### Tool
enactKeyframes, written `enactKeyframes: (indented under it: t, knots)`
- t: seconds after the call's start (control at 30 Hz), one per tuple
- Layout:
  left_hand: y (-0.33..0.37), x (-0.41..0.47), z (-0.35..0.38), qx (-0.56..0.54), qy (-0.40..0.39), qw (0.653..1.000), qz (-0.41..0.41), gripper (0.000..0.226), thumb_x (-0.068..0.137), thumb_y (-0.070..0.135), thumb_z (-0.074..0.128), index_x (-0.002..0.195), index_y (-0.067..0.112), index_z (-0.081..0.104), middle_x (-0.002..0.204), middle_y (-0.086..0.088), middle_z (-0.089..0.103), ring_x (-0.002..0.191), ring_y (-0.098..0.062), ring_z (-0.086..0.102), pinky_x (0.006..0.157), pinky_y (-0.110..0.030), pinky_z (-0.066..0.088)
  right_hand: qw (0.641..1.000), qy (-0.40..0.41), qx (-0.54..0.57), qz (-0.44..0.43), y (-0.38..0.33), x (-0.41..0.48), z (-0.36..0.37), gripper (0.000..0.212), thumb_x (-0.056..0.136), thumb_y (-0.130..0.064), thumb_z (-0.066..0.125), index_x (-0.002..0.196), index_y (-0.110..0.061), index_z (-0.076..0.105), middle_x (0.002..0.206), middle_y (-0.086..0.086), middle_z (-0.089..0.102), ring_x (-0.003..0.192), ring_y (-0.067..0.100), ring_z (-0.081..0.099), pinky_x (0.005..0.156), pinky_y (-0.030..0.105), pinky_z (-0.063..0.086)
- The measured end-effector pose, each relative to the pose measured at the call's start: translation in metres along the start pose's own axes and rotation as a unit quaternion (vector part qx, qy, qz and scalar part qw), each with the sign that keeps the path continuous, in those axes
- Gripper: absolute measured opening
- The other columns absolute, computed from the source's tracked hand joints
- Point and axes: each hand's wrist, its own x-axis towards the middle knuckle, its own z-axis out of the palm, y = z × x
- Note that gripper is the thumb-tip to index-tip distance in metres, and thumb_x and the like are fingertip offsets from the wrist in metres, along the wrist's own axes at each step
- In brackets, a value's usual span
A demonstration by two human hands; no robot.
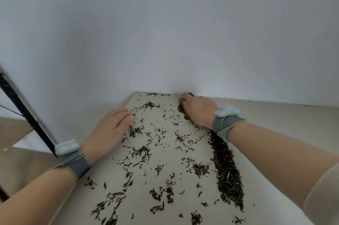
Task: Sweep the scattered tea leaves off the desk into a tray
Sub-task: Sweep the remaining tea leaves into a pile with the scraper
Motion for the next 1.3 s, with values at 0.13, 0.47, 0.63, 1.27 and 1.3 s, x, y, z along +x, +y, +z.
enactKeyframes:
  t: [0.13, 0.47, 0.63, 1.27, 1.3]
  knots:
    - [0.000, 0.004, 0.009, -0.016, -0.003, 1.000, 0.006, 0.050, 0.106, 0.055, 0.034, 0.140, 0.029, 0.061, 0.148, 0.014, 0.052, 0.136, -0.001, 0.041, 0.113, -0.022, 0.024, 1.000, -0.013, 0.017, -0.021, -0.032, 0.002, 0.001, 0.035, 0.108, -0.042, 0.022, 0.121, -0.022, 0.047, 0.084, 0.005, 0.057, 0.070, 0.029, 0.057, 0.056, 0.034, 0.042]
    - [0.003, 0.002, 0.013, 0.011, -0.007, 1.000, 0.028, 0.056, 0.106, 0.056, 0.028, 0.141, 0.026, 0.060, 0.150, 0.013, 0.049, 0.138, -0.003, 0.039, 0.114, -0.023, 0.023, 0.992, -0.012, 0.120, 0.036, 0.020, -0.007, -0.037, 0.037, 0.105, -0.048, 0.027, 0.127, -0.035, 0.054, 0.100, 0.010, 0.069, 0.084, 0.034, 0.064, 0.079, 0.044, 0.055]
    - [0.002, 0.002, 0.014, -0.002, 0.000, 1.000, 0.031, 0.057, 0.106, 0.057, 0.027, 0.141, 0.026, 0.061, 0.149, 0.012, 0.051, 0.137, -0.003, 0.041, 0.114, -0.022, 0.024, 0.994, -0.044, 0.041, 0.089, 0.066, -0.024, -0.039, 0.039, 0.106, -0.046, 0.028, 0.131, -0.029, 0.053, 0.101, 0.013, 0.065, 0.085, 0.035, 0.062, 0.078, 0.044, 0.054]
    - [0.008, -0.001, 0.013, 0.009, -0.001, 0.999, 0.033, 0.058, 0.106, 0.057, 0.025, 0.140, 0.024, 0.061, 0.149, 0.012, 0.050, 0.137, -0.004, 0.041, 0.111, -0.021, 0.023, 0.992, -0.030, 0.114, -0.049, -0.071, -0.005, -0.016, 0.037, 0.108, -0.039, 0.025, 0.127, -0.023, 0.052, 0.086, 0.004, 0.064, 0.070, 0.025, 0.061, 0.065, 0.040, 0.054]
    - [0.008, -0.001, 0.012, 0.013, -0.003, 0.999, 0.032, 0.058, 0.107, 0.056, 0.025, 0.140, 0.024, 0.061, 0.150, 0.011, 0.050, 0.137, -0.005, 0.041, 0.111, -0.021, 0.023, 0.990, -0.016, 0.132, -0.035, -0.061, -0.012, -0.025, 0.038, 0.108, -0.039, 0.025, 0.128, -0.023, 0.052, 0.088, 0.006, 0.067, 0.073, 0.027, 0.063, 0.069, 0.042, 0.055]
